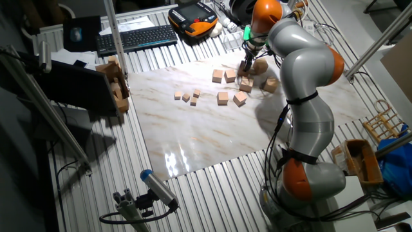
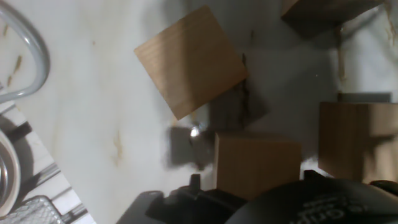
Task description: Stack the blocks into a cross shape
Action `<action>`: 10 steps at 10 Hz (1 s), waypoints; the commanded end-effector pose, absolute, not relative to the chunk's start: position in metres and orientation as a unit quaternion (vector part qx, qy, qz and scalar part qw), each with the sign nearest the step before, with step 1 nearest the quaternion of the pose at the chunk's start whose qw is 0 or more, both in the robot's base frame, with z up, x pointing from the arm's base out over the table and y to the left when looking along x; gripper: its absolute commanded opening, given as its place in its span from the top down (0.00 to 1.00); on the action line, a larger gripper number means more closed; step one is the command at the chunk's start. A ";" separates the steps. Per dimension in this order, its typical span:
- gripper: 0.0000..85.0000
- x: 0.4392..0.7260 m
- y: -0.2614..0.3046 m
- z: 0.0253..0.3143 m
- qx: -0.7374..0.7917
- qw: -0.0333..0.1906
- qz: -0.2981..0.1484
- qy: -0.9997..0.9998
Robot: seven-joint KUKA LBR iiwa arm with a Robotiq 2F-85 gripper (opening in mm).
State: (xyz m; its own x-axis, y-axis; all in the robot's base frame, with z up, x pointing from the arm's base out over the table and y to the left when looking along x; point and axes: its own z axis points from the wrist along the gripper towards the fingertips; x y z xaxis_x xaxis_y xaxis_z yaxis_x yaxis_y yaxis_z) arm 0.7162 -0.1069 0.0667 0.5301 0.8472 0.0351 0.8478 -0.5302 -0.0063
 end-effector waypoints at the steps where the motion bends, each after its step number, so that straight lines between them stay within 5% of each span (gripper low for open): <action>1: 0.20 0.716 -0.107 0.067 -0.877 0.013 -0.013 -0.481; 6: 0.20 0.715 -0.107 0.059 -0.878 0.015 -0.016 -0.479; 8: 0.60 0.714 -0.107 0.061 -0.872 0.011 -0.022 -0.489; 9: 1.00 0.713 -0.107 0.061 -0.867 0.009 -0.029 -0.497; 10: 1.00 0.713 -0.107 0.061 -0.864 0.011 -0.031 -0.503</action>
State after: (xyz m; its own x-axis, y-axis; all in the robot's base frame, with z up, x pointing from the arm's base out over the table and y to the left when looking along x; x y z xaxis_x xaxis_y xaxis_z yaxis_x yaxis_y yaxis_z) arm 0.7126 -0.1070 0.0609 0.4875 0.8705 0.0676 0.8721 -0.4892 0.0116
